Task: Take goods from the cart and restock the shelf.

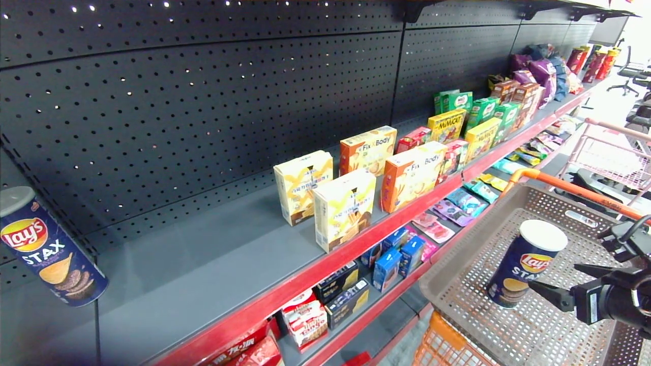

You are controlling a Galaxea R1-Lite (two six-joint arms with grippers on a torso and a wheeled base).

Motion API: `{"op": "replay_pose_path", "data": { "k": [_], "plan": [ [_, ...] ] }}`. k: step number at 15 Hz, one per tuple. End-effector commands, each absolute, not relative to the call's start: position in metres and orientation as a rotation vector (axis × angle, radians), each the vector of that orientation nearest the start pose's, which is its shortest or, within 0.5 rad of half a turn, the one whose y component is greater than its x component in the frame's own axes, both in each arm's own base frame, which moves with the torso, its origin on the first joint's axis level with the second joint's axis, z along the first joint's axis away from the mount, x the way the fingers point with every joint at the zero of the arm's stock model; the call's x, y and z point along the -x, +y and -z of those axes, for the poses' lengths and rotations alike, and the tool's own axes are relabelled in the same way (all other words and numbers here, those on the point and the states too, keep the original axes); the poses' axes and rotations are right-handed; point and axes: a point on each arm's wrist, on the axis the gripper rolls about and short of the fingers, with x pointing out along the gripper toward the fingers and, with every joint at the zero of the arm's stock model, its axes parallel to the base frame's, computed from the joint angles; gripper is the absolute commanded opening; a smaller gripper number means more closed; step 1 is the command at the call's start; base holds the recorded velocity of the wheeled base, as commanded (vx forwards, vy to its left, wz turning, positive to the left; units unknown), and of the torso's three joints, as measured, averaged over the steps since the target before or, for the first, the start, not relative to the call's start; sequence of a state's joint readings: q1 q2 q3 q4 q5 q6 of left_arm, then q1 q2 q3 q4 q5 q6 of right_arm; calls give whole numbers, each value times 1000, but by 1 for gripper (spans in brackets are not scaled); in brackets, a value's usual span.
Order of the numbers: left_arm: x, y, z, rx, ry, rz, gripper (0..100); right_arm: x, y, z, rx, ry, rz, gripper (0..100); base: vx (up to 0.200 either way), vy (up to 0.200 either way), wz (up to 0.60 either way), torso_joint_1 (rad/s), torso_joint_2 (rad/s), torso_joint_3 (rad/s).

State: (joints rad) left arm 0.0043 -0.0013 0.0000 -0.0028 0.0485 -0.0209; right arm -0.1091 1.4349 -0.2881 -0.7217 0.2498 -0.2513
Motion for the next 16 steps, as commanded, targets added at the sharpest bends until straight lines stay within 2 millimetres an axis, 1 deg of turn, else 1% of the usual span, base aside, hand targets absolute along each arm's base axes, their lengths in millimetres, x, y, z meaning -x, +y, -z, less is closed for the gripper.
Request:
{"op": "replay_pose_path", "data": {
  "k": [1,7,16],
  "plan": [
    [23,1,-76,22,-4,-54,100,-200,-17,-118,173,433,-195,100,0,0,0,0,0,0],
    [23,1,-76,22,-4,-54,100,-210,-21,-112,193,436,-184,100,0,0,0,0,0,0],
    [23,1,-76,22,-4,-54,100,-236,-20,-101,202,413,-201,100,0,0,0,0,0,0]
  ]
}}
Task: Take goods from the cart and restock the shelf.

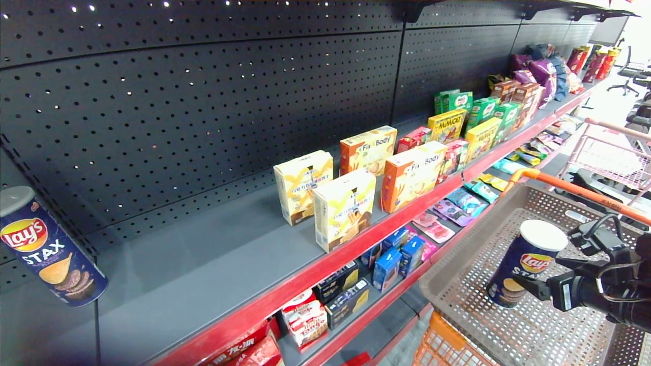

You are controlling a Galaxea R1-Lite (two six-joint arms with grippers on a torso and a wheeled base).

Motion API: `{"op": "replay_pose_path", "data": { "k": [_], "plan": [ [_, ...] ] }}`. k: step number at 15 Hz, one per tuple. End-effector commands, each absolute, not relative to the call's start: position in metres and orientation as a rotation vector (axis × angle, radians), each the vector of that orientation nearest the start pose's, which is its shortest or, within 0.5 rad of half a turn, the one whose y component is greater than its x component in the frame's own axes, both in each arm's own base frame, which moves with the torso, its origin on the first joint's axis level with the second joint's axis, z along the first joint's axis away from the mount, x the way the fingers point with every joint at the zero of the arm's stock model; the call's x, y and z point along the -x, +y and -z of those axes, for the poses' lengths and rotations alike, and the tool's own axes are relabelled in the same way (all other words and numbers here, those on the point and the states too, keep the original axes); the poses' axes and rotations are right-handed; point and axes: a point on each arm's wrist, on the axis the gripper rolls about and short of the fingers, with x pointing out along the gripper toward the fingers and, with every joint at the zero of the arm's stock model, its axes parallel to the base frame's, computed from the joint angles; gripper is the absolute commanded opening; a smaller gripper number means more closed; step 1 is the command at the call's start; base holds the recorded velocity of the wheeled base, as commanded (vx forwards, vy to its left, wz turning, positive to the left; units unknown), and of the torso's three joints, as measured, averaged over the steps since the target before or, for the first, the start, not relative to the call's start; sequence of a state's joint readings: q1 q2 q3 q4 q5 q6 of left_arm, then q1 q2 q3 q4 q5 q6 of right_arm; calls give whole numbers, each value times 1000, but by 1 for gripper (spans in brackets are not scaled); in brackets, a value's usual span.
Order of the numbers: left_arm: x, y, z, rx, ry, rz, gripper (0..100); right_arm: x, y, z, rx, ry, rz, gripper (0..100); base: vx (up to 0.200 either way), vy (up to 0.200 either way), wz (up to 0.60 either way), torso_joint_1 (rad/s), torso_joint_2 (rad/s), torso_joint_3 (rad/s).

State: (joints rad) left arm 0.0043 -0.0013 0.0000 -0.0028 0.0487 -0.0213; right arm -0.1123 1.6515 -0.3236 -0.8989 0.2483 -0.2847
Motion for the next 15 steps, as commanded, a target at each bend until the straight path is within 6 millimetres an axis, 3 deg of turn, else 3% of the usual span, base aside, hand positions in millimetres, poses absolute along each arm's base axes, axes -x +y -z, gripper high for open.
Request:
{"op": "replay_pose_path", "data": {
  "k": [1,6,12,14,15],
  "plan": [
    [23,1,-76,22,-4,-54,100,-240,-20,-99,203,408,-202,100,0,0,0,0,0,0],
    [23,1,-76,22,-4,-54,100,-260,-14,-93,215,379,-226,100,0,0,0,0,0,0],
    [23,1,-76,22,-4,-54,100,-304,-17,-86,228,339,-198,100,0,0,0,0,0,0],
    [23,1,-76,22,-4,-54,100,-306,-18,-82,220,349,-196,100,0,0,0,0,0,0],
    [23,1,-76,22,-4,-54,100,-306,-17,-79,212,363,-200,0,0,0,0,0,0,0]
  ]
}}
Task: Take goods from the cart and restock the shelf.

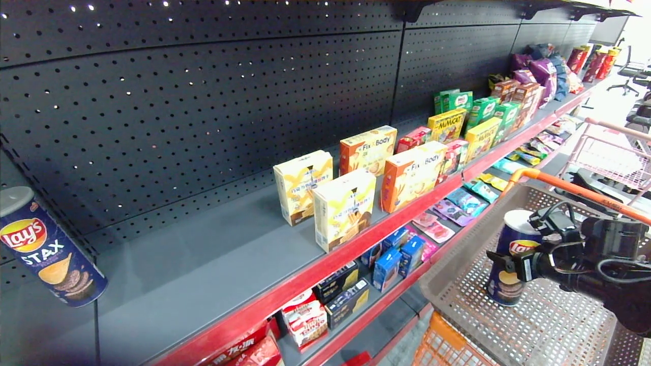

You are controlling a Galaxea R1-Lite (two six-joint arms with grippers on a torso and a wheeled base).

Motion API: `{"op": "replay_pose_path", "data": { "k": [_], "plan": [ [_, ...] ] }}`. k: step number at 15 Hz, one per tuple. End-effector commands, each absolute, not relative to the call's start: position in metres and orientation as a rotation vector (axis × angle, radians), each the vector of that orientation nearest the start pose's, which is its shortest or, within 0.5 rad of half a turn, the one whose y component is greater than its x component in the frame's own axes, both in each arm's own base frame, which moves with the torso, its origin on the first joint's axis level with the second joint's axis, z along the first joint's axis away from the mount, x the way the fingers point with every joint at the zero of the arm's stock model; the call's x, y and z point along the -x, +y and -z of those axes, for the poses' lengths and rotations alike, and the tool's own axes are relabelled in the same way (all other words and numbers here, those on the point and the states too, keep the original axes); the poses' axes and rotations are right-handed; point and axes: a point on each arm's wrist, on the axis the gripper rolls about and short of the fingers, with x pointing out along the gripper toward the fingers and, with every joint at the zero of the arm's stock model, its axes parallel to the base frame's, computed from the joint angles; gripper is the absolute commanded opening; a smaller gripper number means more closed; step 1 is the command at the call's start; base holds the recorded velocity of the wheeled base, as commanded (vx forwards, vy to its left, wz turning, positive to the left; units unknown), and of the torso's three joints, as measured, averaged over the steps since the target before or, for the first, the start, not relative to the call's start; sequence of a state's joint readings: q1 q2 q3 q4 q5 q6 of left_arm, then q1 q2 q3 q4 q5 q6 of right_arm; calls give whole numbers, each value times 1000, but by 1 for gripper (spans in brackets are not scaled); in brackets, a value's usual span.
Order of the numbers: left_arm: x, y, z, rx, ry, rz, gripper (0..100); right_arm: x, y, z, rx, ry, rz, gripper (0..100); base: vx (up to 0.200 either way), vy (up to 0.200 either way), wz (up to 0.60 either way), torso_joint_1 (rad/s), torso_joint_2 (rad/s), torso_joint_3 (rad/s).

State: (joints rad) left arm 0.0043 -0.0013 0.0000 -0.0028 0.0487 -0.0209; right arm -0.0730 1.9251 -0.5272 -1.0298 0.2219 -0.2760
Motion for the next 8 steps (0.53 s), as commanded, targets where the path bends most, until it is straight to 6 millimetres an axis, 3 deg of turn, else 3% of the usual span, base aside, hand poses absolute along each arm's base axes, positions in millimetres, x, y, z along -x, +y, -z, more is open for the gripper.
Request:
{"op": "replay_pose_path", "data": {
  "k": [1,8],
  "plan": [
    [23,1,-76,22,-4,-54,100,-306,-17,-79,212,362,-201,0,0,0,0,0,0,0],
    [23,1,-76,22,-4,-54,100,-303,-18,-88,221,321,-179,0,0,0,0,0,0,0]
  ]
}}
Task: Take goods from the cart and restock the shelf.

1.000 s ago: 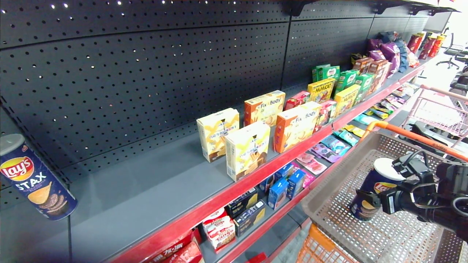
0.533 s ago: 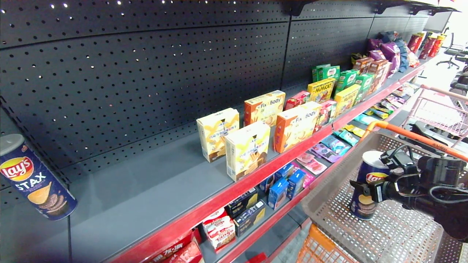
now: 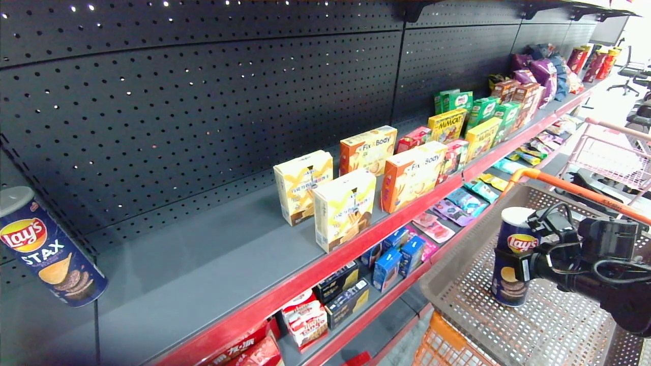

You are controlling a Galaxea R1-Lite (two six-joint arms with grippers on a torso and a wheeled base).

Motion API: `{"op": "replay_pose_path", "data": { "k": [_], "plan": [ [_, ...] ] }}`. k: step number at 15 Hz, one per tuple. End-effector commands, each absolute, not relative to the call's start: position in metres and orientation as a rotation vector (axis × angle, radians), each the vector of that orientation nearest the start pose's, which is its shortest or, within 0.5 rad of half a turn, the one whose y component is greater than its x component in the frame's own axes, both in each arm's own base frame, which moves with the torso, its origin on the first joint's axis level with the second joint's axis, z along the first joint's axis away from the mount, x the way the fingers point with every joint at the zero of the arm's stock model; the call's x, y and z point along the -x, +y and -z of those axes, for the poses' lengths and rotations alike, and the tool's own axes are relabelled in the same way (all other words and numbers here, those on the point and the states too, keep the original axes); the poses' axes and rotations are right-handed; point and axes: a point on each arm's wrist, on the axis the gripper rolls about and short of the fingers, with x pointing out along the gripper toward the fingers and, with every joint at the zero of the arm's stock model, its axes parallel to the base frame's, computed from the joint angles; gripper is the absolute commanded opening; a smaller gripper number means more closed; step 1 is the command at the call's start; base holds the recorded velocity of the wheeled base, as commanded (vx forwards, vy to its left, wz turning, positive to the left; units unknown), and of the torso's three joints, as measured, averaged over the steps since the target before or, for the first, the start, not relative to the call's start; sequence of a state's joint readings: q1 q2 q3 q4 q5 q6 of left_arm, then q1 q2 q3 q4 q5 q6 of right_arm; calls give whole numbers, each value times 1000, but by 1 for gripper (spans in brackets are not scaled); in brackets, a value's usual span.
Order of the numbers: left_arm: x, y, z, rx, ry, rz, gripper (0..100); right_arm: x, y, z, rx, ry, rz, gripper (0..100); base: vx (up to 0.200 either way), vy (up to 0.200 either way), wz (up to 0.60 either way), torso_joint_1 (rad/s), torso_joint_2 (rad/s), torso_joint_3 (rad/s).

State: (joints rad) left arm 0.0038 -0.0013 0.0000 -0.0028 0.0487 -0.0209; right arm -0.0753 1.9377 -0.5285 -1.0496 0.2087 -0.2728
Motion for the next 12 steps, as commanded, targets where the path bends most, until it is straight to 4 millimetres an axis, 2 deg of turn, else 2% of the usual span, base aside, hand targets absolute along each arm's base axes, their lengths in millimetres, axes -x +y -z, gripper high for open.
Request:
{"op": "replay_pose_path", "data": {
  "k": [1,4,5,6,7,8,11,12],
  "plan": [
    [23,1,-76,22,-4,-54,100,-301,-18,-92,225,306,-168,0,0,0,0,0,0,0],
    [23,1,-76,22,-4,-54,100,-288,-18,-112,242,256,-116,0,0,0,0,0,0,0],
    [23,1,-76,22,-4,-54,100,-258,-15,-144,264,193,4,0,0,0,0,0,0,0],
    [23,1,-76,22,-4,-54,100,-243,-11,-159,268,161,17,0,0,0,0,0,0,0],
    [23,1,-76,22,-4,-54,100,-234,-9,-165,270,145,17,0,0,0,0,0,0,0],
    [23,1,-76,22,-4,-54,100,-212,-6,-175,273,142,16,0,0,0,0,0,0,0],
    [23,1,-76,22,-4,-54,100,-170,7,-192,280,100,-43,0,0,0,0,0,0,0],
    [23,1,-76,22,-4,-54,100,-165,7,-194,280,89,-43,0,0,0,0,0,0,0]
  ]
}}
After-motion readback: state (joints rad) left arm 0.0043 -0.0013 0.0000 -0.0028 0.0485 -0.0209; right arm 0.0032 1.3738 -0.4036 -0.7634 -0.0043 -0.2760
